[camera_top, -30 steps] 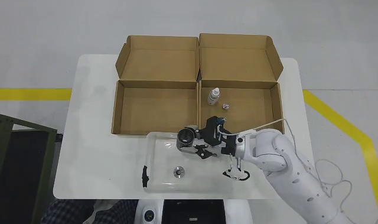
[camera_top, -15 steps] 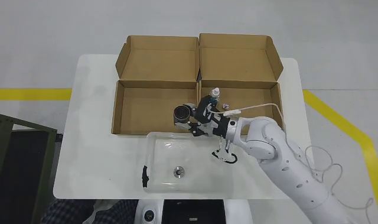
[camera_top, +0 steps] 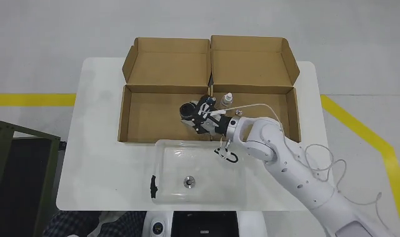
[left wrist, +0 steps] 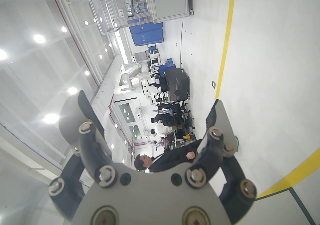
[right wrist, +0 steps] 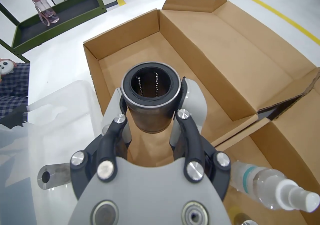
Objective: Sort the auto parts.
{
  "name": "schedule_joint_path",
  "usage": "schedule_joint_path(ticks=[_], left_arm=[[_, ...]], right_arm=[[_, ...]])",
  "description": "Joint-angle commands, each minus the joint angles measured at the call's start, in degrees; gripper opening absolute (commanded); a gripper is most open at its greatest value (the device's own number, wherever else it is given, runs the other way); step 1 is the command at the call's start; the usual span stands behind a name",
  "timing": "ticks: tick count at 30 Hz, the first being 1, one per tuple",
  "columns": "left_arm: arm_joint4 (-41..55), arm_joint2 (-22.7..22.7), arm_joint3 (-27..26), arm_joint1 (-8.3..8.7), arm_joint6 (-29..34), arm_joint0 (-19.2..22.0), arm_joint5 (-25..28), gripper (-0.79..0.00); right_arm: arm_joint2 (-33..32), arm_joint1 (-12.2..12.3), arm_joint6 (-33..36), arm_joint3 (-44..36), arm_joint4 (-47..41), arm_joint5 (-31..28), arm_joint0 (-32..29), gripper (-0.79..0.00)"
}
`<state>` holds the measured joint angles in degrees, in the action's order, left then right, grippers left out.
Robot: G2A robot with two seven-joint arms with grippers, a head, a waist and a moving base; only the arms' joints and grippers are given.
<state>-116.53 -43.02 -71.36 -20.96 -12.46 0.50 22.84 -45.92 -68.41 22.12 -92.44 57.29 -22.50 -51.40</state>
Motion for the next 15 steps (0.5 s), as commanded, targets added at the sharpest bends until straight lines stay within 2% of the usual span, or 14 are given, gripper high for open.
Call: schedule_joint_path(ticks=[1,15], left_arm=[[0.00,0.00,0.00,0.00,0.00,0.00,0.00,0.000],[0.00,0.00,0.00,0.00,0.00,0.00,0.00,0.000]], right_arm=[[0.83,-0.47,-0.06,1.24,0.92,0.77,0.92,-0.785],[4.36,-3.28,0.70,7.42,6.82,6.62,5.18,-0.785]])
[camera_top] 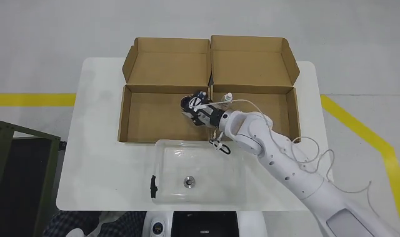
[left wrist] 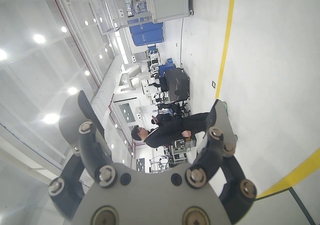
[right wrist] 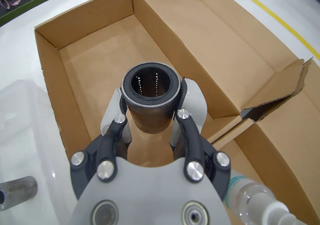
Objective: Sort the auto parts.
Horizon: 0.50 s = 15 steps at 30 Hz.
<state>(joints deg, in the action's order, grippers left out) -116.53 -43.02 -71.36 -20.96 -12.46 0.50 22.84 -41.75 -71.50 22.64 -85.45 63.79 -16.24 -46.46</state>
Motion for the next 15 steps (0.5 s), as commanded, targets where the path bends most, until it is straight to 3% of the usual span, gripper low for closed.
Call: schedule_joint_path(ticks=[1,11,15], left_arm=[[0.00,0.00,0.00,0.00,0.00,0.00,0.00,0.000],[0.00,0.00,0.00,0.00,0.00,0.00,0.00,0.000],[0.00,0.00,0.00,0.00,0.00,0.00,0.00,0.000]], right_arm=[[0.33,-0.37,0.43,0.85,0.33,0.59,0.37,-0.785],[1.48,-1.91,3.98,3.21,1.52,1.61,2.04,-0.785],[2.06,-2.37,5.36,3.26,3.83,2.08,2.49,-0.705]])
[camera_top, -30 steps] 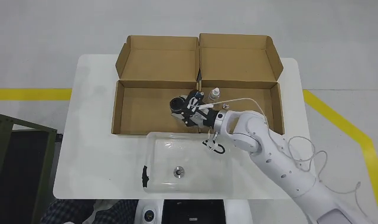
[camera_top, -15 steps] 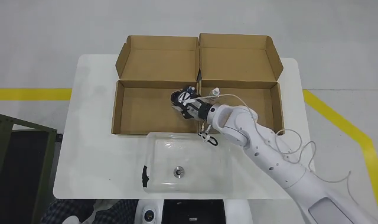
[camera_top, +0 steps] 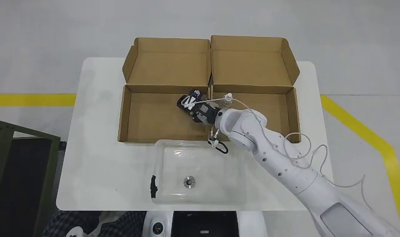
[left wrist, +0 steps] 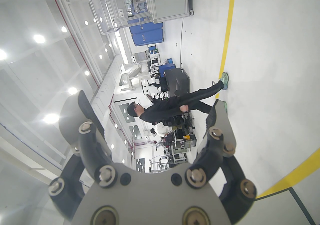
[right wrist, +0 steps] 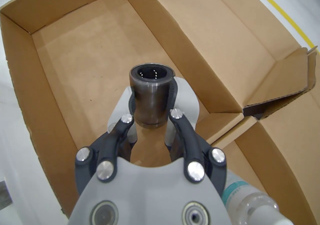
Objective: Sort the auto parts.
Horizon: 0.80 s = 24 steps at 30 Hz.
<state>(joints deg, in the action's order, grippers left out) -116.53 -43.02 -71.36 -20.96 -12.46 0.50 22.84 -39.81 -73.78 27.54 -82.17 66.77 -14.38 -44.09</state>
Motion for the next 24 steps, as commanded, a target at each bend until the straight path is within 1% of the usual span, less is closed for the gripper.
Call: schedule_joint_path(ticks=[1,2,3,4,5,6,7,8,16,24], left_arm=[[0.00,0.00,0.00,0.00,0.00,0.00,0.00,0.000],[0.00,0.00,0.00,0.00,0.00,0.00,0.00,0.000],[0.00,0.00,0.00,0.00,0.00,0.00,0.00,0.000],[0.00,0.00,0.00,0.00,0.00,0.00,0.00,0.000],[0.00,0.00,0.00,0.00,0.00,0.00,0.00,0.000],[0.00,0.00,0.00,0.00,0.00,0.00,0.00,0.000],[0.00,0.00,0.00,0.00,0.00,0.00,0.00,0.000],[0.00,0.00,0.00,0.00,0.00,0.00,0.00,0.000],[0.00,0.00,0.00,0.00,0.00,0.00,0.00,0.000],[0.00,0.00,0.00,0.00,0.00,0.00,0.00,0.000]], right_arm=[[0.25,-0.21,0.66,-0.18,1.37,0.39,0.11,-0.659],[0.20,-0.31,0.53,-0.35,1.18,0.43,-0.07,-0.625],[-0.03,-0.36,0.26,-0.65,1.06,0.39,-0.19,-0.520],[-0.26,-0.34,0.19,-1.15,1.64,0.36,-0.26,-0.446],[-0.54,-0.29,0.06,-1.90,2.02,0.34,-0.52,-0.419],[-0.90,-0.20,0.00,-2.73,2.46,0.20,-0.87,-0.209],[-1.34,-0.05,0.01,-3.68,2.96,-0.06,-1.30,-0.077],[-1.92,0.11,-0.26,-4.78,2.93,-0.46,-1.92,0.000],[-7.05,2.24,0.86,-16.47,3.55,-6.48,-9.13,0.000],[-12.33,4.88,5.28,-29.50,3.69,-15.16,-19.02,0.000]])
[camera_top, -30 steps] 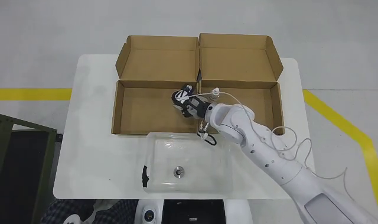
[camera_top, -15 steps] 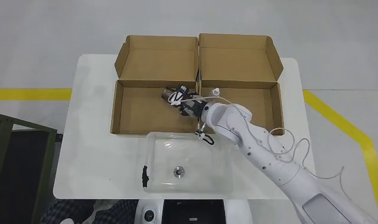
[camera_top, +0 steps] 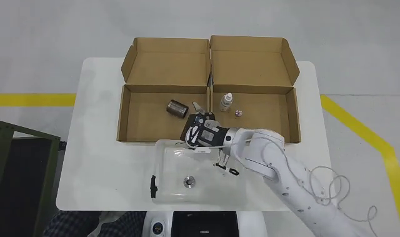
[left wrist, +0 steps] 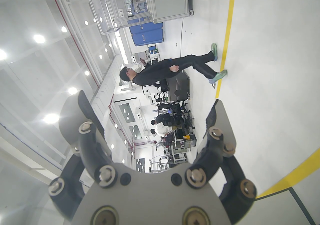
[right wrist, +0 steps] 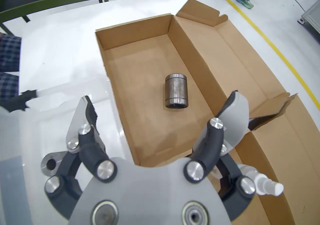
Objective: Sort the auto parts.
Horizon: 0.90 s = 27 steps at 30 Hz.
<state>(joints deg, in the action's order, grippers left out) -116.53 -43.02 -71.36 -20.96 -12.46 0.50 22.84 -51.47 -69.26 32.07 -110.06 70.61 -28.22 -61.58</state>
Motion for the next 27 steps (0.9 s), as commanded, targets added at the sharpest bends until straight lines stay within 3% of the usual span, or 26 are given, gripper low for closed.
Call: schedule_joint_path(ticks=[1,12,27], left_arm=[[0.00,0.00,0.00,0.00,0.00,0.00,0.00,0.000],[0.00,0.00,0.00,0.00,0.00,0.00,0.00,0.000],[0.00,0.00,0.00,0.00,0.00,0.00,0.00,0.000]], right_arm=[[-1.17,0.66,1.40,-2.85,-0.13,-2.61,-2.69,0.000],[-4.49,2.94,3.34,-10.54,2.18,-10.43,-11.83,0.000],[-4.53,4.55,0.16,-11.62,11.15,-14.00,-18.11,0.000]])
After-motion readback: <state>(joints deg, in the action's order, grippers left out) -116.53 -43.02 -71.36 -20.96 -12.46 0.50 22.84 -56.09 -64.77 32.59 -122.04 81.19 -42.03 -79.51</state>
